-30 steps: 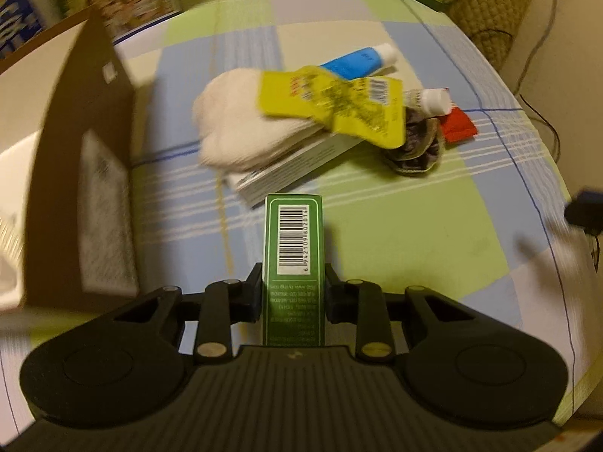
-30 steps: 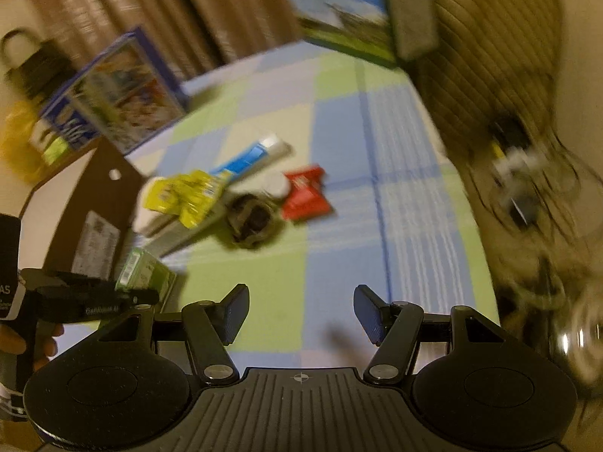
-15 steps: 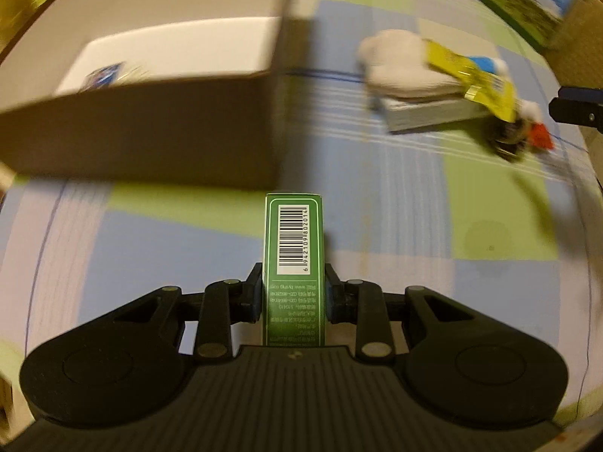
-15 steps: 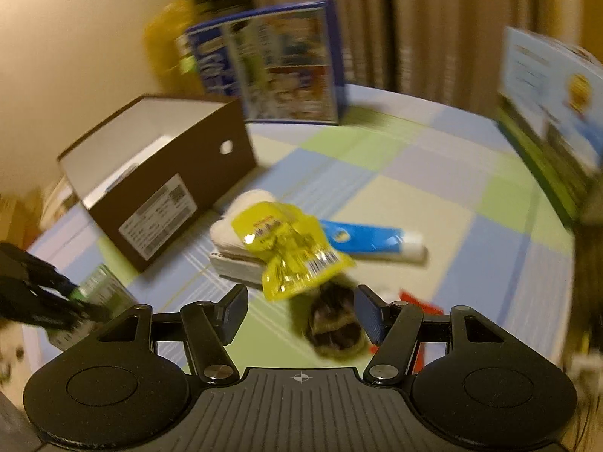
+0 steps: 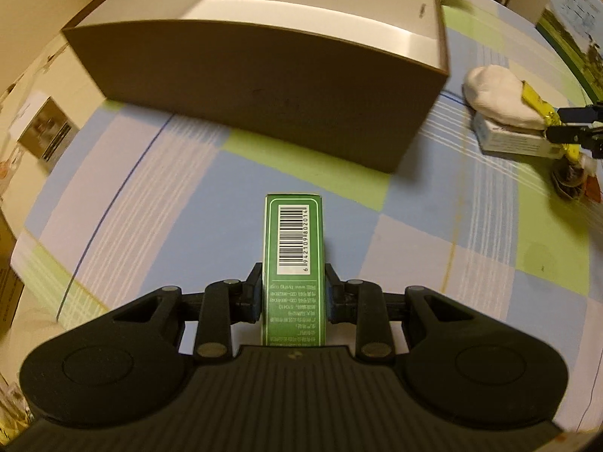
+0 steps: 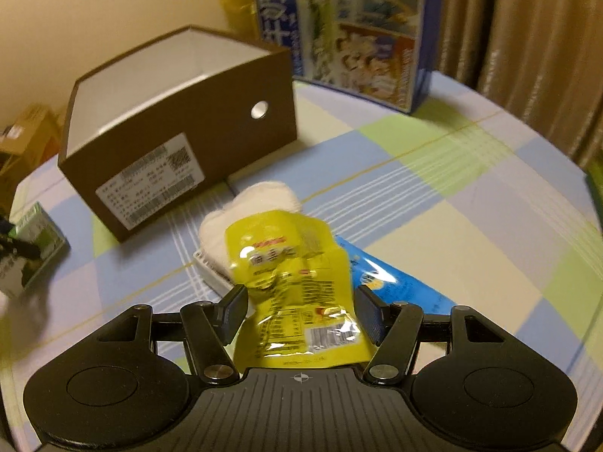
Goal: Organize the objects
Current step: 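Grasp the green toothpaste box with the left tool while the right tool grasps the yellow pouch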
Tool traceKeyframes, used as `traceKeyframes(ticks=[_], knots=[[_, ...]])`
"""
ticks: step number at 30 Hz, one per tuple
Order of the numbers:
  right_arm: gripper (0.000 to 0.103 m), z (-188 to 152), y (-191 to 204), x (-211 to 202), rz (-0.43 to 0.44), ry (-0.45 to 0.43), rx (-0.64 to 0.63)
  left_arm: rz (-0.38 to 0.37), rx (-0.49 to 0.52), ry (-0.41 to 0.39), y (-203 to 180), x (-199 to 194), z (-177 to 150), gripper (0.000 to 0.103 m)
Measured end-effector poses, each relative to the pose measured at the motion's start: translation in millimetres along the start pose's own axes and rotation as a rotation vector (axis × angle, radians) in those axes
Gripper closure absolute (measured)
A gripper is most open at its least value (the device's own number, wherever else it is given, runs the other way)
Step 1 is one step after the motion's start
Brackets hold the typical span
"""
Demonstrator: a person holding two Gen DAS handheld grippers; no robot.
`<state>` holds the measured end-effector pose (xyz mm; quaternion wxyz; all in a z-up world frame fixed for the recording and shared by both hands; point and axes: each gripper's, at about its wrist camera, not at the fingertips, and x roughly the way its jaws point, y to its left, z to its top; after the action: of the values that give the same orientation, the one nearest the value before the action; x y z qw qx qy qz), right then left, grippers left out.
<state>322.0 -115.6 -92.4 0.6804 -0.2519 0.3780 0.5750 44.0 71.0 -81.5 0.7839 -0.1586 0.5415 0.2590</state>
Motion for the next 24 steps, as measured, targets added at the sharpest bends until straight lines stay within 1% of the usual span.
traceKeyframes(ticks=[5,6,7,8,11,14,19,24], knots=[[0.044,0.3,0.2,19.8,0.015,0.050,-0.027,0.004,-0.017,0.003,2.3,-0.2,-2.4,0.078],[0.048,-1.2,1.9,20.3,0.008,0.043,-0.036,0.004,-0.019,0.003,3.0,-0.3,-2.5,0.078],[0.060,-2.8,4.2,19.0,0.001,0.030,-0.044,0.003,-0.020,0.002,3.5,-0.2,-2.4,0.078],[0.065,-4.5,5.5,16.9,0.004,0.016,-0.047,0.002,-0.022,0.002,4.0,0.4,-2.4,0.078],[0.065,-7.9,5.8,13.9,-0.019,0.023,-0.026,0.001,-0.022,0.006,4.6,2.3,-3.3,0.078],[0.066,-13.2,5.7,8.7,-0.038,0.004,-0.009,-0.002,-0.021,0.006,4.4,2.7,-3.4,0.078],[0.066,-16.3,15.0,-18.6,-0.027,-0.072,0.021,-0.011,-0.012,-0.010,3.4,0.1,-2.8,0.078],[0.066,-17.5,25.4,-49.0,-0.008,-0.135,0.109,-0.021,-0.013,-0.025,4.6,-6.5,0.7,0.078]])
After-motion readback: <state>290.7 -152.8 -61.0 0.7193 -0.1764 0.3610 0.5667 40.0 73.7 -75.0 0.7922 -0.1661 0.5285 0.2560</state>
